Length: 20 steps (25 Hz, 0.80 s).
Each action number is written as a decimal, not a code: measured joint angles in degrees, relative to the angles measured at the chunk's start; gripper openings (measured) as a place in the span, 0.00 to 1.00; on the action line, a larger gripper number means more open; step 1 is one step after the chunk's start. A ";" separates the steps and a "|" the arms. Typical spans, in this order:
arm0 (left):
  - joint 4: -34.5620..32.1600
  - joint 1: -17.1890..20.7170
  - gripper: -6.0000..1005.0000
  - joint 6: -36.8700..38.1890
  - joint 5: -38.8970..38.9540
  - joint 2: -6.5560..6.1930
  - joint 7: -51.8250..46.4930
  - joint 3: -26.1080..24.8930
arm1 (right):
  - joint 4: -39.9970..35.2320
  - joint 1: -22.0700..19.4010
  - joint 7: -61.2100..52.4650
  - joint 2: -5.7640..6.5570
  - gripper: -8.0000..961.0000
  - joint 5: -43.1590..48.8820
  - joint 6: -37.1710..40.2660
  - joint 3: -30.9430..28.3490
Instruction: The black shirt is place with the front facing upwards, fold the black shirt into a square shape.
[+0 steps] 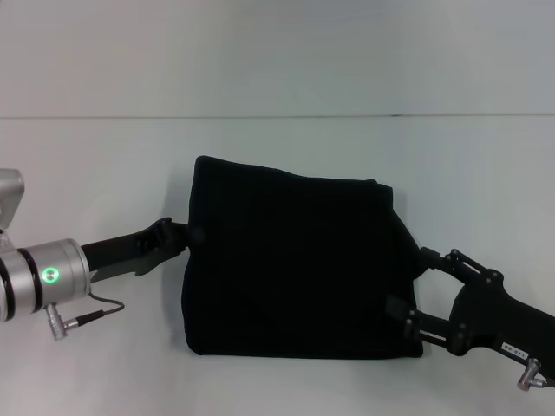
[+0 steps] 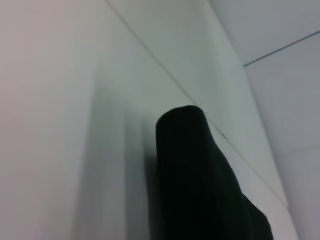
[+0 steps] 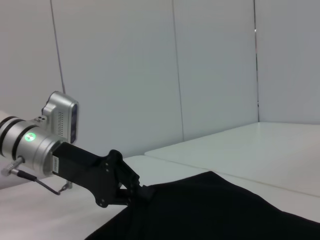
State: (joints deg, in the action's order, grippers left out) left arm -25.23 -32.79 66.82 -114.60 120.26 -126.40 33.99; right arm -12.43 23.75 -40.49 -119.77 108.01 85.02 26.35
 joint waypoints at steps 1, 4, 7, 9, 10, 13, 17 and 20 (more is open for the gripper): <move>-0.01 0.12 0.05 0.72 0.06 -0.29 0.22 0.05 | 0.01 0.00 0.02 -0.02 0.96 0.00 0.09 -0.05; 0.02 0.41 0.06 2.50 -0.23 -1.37 0.76 0.37 | 0.12 -0.05 0.07 -0.05 0.96 0.00 0.69 -0.17; 0.03 1.09 0.07 4.01 -0.35 -2.60 3.01 0.45 | 0.10 -0.09 -0.04 -0.04 0.96 0.01 1.13 -0.94; -0.57 1.66 0.07 4.86 -0.19 -3.03 4.71 0.26 | 0.06 0.02 -0.04 -0.03 0.96 0.00 1.18 -2.00; -1.27 2.17 0.10 5.63 -0.04 -3.30 6.00 0.02 | 0.04 0.09 -0.03 -0.03 0.96 0.01 1.24 -2.49; -3.75 3.33 0.19 9.36 0.23 -3.98 12.11 -0.91 | -0.03 0.58 -0.13 0.04 0.96 0.00 1.39 -3.30; -8.41 5.56 0.41 18.44 0.25 -3.85 28.47 -2.07 | -0.05 1.34 -0.11 0.08 0.96 0.01 1.40 -3.74; -12.05 8.17 0.58 22.69 0.32 -2.57 38.24 -2.72 | -0.05 1.82 -0.01 0.04 0.96 0.00 1.40 -3.75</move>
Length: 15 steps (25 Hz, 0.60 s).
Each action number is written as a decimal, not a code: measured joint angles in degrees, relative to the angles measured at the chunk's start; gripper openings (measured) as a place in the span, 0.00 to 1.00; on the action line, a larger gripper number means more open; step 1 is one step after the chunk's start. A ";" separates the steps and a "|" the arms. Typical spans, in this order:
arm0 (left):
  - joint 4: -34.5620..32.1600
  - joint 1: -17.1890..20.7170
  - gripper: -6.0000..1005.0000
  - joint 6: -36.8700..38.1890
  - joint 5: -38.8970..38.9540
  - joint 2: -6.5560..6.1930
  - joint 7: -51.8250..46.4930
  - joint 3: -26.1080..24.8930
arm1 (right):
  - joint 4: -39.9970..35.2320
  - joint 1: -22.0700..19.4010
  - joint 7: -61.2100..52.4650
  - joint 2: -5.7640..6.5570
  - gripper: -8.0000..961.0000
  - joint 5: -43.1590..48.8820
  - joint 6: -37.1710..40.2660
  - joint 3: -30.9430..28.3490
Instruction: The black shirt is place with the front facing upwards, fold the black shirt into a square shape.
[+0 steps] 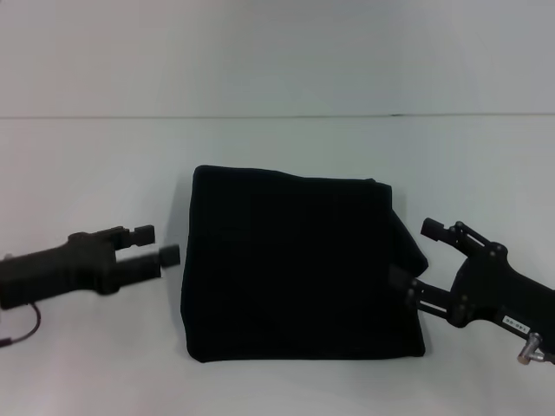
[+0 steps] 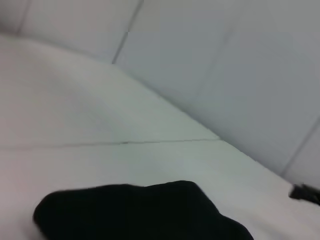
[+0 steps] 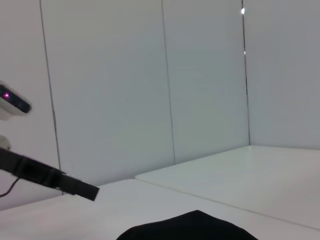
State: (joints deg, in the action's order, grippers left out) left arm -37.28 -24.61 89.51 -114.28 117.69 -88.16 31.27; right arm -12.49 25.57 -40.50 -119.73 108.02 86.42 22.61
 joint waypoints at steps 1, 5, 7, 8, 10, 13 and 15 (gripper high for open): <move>-0.42 0.55 0.62 0.95 0.03 0.25 2.66 -0.20 | 0.00 0.10 0.07 -0.06 0.96 0.00 0.02 0.13; 0.16 2.60 0.75 4.82 -0.24 1.34 16.74 -0.11 | 0.06 0.30 0.20 -0.12 0.96 0.41 0.12 0.80; 0.24 4.02 0.79 5.21 -0.62 2.55 23.23 0.03 | 0.23 0.09 0.27 -0.14 0.96 0.49 -0.02 1.55; 0.24 4.76 0.81 4.72 -0.71 3.08 25.45 -0.05 | 0.33 -0.14 0.32 -0.14 0.96 0.50 -0.22 1.90; 0.49 5.67 0.85 3.40 -0.75 3.67 27.63 -0.29 | 0.53 -0.71 0.45 -0.15 0.96 0.51 -0.61 2.65; 2.11 6.43 0.91 1.64 -0.69 3.63 28.62 -0.48 | 1.13 -1.92 1.09 -0.26 0.96 0.54 -1.69 4.28; 2.74 6.87 0.93 1.36 -0.43 3.53 28.76 -1.50 | 1.61 -2.96 1.56 -0.26 0.96 0.53 -2.45 4.79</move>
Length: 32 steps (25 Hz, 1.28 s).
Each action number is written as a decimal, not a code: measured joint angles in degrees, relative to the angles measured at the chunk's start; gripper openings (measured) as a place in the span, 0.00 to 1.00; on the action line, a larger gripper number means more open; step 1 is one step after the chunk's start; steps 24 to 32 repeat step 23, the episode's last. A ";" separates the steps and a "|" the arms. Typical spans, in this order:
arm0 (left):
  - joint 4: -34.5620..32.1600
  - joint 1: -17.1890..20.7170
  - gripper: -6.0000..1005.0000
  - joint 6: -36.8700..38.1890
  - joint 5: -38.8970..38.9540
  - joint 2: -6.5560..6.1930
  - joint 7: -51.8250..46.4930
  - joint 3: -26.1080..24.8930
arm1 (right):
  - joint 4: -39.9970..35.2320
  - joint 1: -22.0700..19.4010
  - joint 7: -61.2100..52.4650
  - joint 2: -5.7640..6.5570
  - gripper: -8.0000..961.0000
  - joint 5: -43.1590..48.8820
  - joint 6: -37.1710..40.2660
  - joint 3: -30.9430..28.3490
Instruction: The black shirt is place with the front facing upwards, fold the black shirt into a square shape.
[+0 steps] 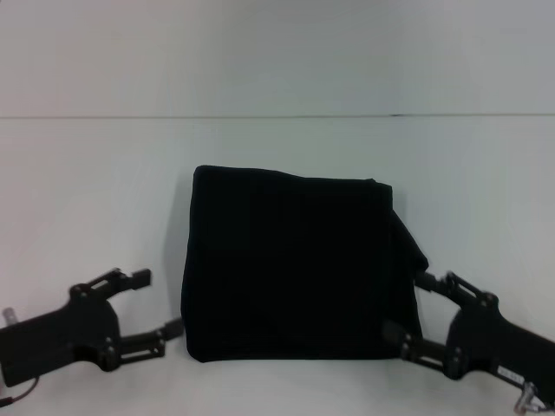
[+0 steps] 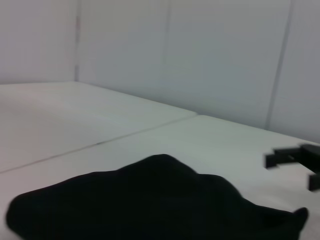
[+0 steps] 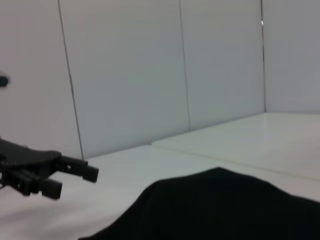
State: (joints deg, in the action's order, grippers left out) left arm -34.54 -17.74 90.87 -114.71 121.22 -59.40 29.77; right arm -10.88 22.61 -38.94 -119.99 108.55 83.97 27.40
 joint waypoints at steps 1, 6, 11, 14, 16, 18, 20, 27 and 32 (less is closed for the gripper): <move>0.04 0.11 0.93 -0.07 0.08 0.00 0.04 -0.96 | 0.15 -0.65 0.11 0.00 0.96 0.01 -0.35 0.04; 0.78 0.39 0.93 -0.04 -0.03 0.04 0.79 -5.47 | 0.22 -1.50 0.17 0.11 0.96 0.00 -1.44 0.07; 1.54 0.42 0.93 -0.61 -0.41 -0.08 0.55 -5.14 | 0.24 -1.52 0.16 0.11 0.96 0.00 -1.47 0.10; 2.37 0.43 0.93 -1.53 -0.62 -0.10 0.55 -5.14 | 0.24 -1.52 0.06 0.12 0.96 -0.01 -1.62 0.11; 2.74 0.42 0.93 -2.26 -0.89 -0.16 0.56 -4.91 | 0.24 -1.52 -0.12 0.14 0.96 -0.01 -1.70 0.11; 2.80 0.37 0.93 -2.75 -1.51 -0.18 0.56 -4.20 | 0.25 -1.57 -0.21 0.18 0.96 0.00 -1.71 0.11; 2.81 0.23 0.93 -3.17 -2.22 -0.18 0.54 -3.73 | 0.24 -1.62 -0.23 0.18 0.96 0.00 -1.71 0.11; 2.85 0.13 0.93 -3.49 -2.45 -0.19 0.44 -3.82 | 0.24 -1.62 -0.25 0.20 0.96 -0.01 -1.71 0.06; 2.85 0.13 0.93 -3.49 -2.45 -0.19 0.44 -3.82 | 0.24 -1.62 -0.25 0.20 0.96 -0.01 -1.71 0.06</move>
